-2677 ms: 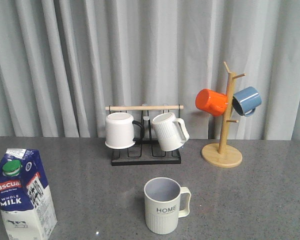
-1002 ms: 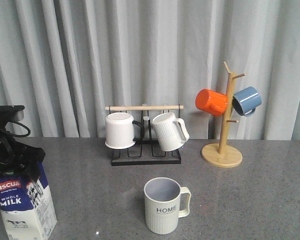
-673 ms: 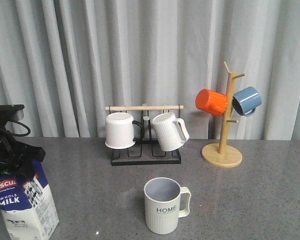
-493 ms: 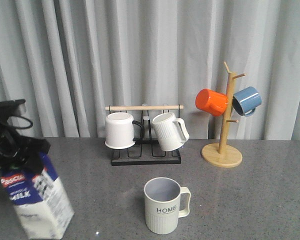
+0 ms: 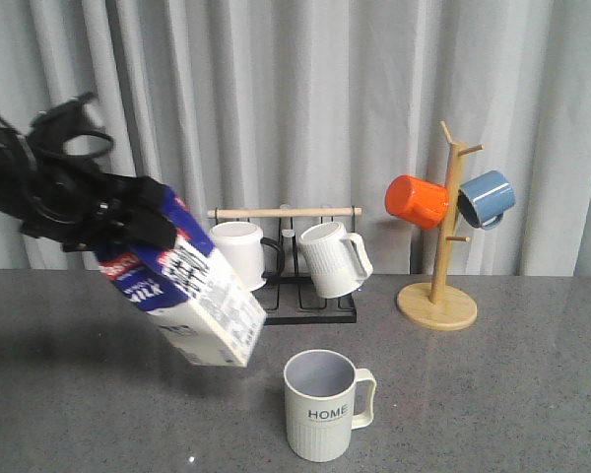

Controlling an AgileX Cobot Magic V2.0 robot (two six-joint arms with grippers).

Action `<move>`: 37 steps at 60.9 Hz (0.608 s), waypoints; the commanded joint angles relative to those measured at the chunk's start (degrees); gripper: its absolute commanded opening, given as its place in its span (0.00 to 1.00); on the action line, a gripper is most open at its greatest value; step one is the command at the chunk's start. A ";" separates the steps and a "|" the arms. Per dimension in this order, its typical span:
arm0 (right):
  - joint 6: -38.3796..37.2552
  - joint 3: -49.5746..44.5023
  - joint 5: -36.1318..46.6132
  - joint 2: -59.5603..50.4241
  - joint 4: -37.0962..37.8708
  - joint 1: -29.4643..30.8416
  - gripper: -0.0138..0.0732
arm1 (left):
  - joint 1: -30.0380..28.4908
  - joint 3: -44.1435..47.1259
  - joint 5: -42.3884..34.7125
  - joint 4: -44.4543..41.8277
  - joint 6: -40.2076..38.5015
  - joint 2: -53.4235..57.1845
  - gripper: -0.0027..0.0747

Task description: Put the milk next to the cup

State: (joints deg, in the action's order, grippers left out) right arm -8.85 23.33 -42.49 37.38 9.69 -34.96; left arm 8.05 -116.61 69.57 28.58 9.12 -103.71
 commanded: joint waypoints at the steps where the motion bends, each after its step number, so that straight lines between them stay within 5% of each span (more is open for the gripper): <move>1: -0.11 1.40 2.50 0.00 1.07 0.07 0.15 | 2.64 -2.40 -2.75 -2.39 -2.56 -0.04 0.14; 37: -0.11 1.40 2.37 0.00 0.84 0.07 0.15 | 9.73 -2.34 1.96 -11.22 -5.94 -6.48 0.14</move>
State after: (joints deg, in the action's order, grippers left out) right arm -8.85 23.33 -42.53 37.38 9.69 -34.96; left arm 16.50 -117.17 71.89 16.05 3.05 -112.83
